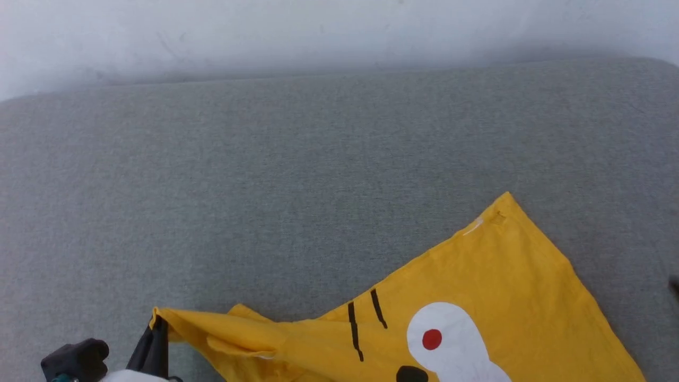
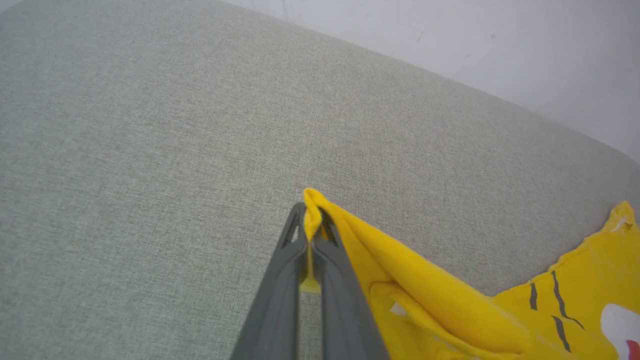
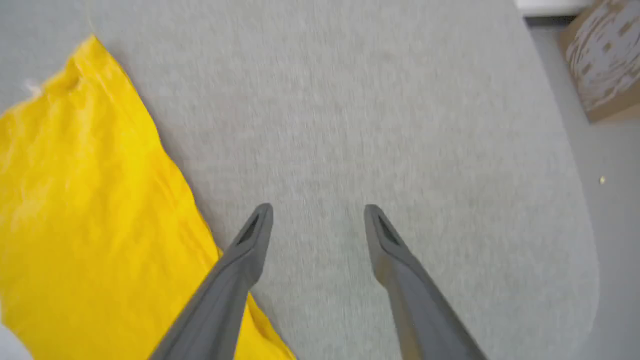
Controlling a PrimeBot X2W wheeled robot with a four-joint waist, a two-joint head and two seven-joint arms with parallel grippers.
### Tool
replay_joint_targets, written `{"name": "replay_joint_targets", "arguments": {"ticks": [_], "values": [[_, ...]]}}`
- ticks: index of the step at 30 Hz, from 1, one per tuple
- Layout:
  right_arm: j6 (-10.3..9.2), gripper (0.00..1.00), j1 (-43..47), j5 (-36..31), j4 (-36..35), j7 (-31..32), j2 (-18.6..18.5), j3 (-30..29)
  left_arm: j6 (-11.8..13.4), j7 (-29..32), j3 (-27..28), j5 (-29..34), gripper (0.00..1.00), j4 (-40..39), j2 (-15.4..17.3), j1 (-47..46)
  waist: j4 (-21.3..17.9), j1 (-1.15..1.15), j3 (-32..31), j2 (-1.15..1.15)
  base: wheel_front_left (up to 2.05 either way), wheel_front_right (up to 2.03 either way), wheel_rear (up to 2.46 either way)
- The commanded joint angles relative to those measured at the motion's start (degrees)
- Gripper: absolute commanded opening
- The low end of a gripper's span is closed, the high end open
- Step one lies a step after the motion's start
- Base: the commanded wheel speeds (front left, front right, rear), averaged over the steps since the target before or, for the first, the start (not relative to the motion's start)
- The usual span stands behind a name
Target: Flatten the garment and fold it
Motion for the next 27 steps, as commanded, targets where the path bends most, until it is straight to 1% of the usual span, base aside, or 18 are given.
{"name": "replay_joint_targets", "arguments": {"ticks": [1, 4, 7, 10, 14, 18, 22, 23, 24, 25, 26, 27], "values": [[-0.04, 1.00, -3.82, -1.41, -0.13, -5.72, 0.77, 0.27, 0.31, -0.27, -0.04, -0.65, 0.00, -0.33, -0.64, -1.44, 1.32, 0.00, 1.10, 0.00, 0.00, 0.00, 0.00], [-0.04, 1.00, -10.33, -2.64, 1.73, -13.80, 1.67, 3.43, 0.14, -0.91, -0.86, -0.75, 0.00, -0.10, -1.61, -2.72, 2.81, 0.00, 2.44, 0.00, 0.00, 0.00, 0.00], [-0.04, 1.00, -17.06, -2.79, 6.06, -14.68, 1.17, 10.07, -0.49, -1.36, -1.98, -0.75, 0.00, 0.62, -2.30, -4.43, 4.40, 0.00, 3.96, 0.00, 0.00, 0.00, 0.00], [-0.04, 1.00, -23.29, -2.63, 11.00, -11.57, 0.78, 17.14, -1.06, -1.85, -3.17, -0.68, 0.00, 1.54, -3.08, -6.00, 6.00, 0.00, 5.17, 0.00, 0.00, 0.00, 0.00], [-0.04, 1.00, -30.17, -0.56, 18.08, -4.65, 0.44, 24.48, -1.86, -2.53, -4.74, -0.66, 0.00, 3.17, -4.21, -7.92, 8.30, 0.00, 6.02, 0.00, 0.00, 0.00, 0.00], [-0.04, 1.00, -33.85, 2.10, 23.92, 2.28, 0.43, 29.52, -2.46, -3.27, -5.86, -0.74, 0.00, 4.78, -5.19, -9.20, 10.04, 0.00, 6.36, 0.00, 0.00, 0.00, 0.00], [-0.04, 1.00, -34.91, 5.25, 27.67, 10.01, 0.22, 34.22, -2.68, -3.83, -6.39, -0.79, 0.00, 6.01, -5.69, -9.52, 10.59, 0.00, 6.50, 0.00, 0.00, 0.00, 0.00], [-0.04, 1.00, -34.91, 5.25, 27.67, 10.01, 0.22, 34.22, -2.68, -3.83, -6.39, -0.79, 0.00, 6.01, -5.69, -9.52, 10.59, 0.00, 6.50, 0.00, 0.00, 0.00, 0.00], [-0.04, 0.73, -34.82, 6.04, 28.41, 12.27, 0.10, 35.22, -2.72, -3.89, -6.48, -0.81, 0.00, 6.24, -5.75, -9.59, 10.64, 0.00, 6.50, 0.00, 0.00, 0.00, 0.00], [-0.04, 0.34, -34.66, 6.79, 29.07, 14.48, 0.03, 36.01, -2.75, -3.94, -6.54, -0.83, 0.00, 6.44, -5.77, -9.66, 10.68, 0.00, 6.46, 0.00, 0.00, 0.00, 0.00], [-0.04, 0.00, -34.41, 8.00, 29.55, 18.02, -0.10, 37.23, -2.79, -3.96, -6.52, -0.85, 0.00, 6.82, -5.66, -9.84, 10.70, 0.00, 6.22, 0.00, 0.00, 0.00, 0.00], [-0.04, 0.00, -34.52, 8.33, 29.12, 18.74, -0.19, 37.70, -2.77, -3.98, -6.43, -0.83, 0.00, 6.92, -5.52, -9.91, 10.57, 0.00, 6.06, 0.00, 0.00, 0.00, 0.00]]}}
